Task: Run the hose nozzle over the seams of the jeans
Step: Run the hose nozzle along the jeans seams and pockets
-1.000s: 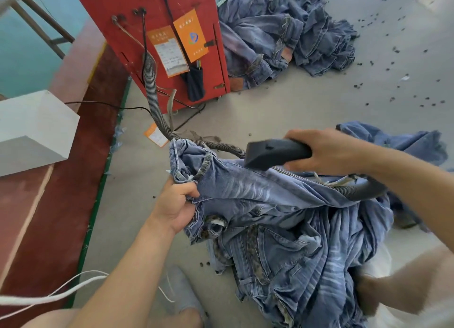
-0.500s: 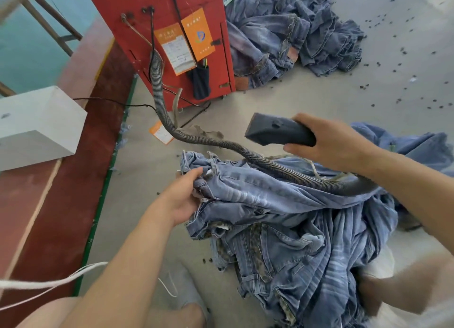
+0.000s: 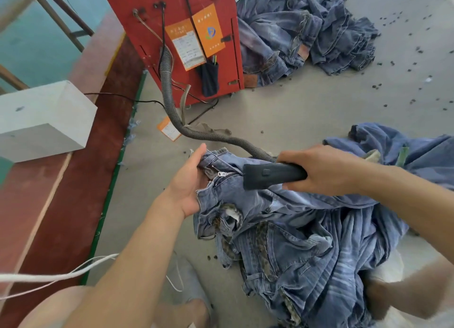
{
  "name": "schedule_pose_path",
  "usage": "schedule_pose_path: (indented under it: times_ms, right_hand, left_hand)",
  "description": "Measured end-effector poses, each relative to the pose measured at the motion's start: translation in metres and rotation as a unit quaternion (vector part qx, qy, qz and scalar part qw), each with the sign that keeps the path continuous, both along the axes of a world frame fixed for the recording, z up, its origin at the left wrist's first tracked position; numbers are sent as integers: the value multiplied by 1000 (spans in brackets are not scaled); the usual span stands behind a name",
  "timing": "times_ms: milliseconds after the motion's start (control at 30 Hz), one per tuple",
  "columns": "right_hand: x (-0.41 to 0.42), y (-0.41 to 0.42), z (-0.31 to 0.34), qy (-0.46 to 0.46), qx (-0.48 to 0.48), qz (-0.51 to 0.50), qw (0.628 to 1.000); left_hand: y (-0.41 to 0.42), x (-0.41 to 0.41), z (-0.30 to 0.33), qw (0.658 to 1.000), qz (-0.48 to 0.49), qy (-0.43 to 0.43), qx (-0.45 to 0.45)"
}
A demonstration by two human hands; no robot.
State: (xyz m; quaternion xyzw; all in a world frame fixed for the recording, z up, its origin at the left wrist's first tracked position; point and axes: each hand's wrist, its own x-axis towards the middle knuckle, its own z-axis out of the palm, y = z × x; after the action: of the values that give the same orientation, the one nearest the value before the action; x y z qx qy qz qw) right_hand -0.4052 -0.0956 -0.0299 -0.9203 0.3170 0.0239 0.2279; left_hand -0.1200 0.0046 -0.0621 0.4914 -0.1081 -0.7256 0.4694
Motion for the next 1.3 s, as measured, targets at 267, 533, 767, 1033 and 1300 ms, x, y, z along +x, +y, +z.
schedule_pose_path:
  times_ms: [267,533,767,1033,1300]
  right_hand:
    - [13,-4,25,-217,29,-95,971]
    - [-1,-1,-2,-36,-31,-144,988]
    - [32,11,-33,-41,-16,-229,972]
    - [35,-27,7,-85,-48,-223,970]
    - [38,-48,15,-75,-33,-211,974]
  left_hand:
    - [2,-5,5,999,-6,-46,28]
    - [3,-2,4,993,34,-80,77]
    - [4,-15,23,1000,-8,25,1]
    - [7,-4,18,960,-157,-229,-44]
    - [8,7,6,972,-109,-209,-12]
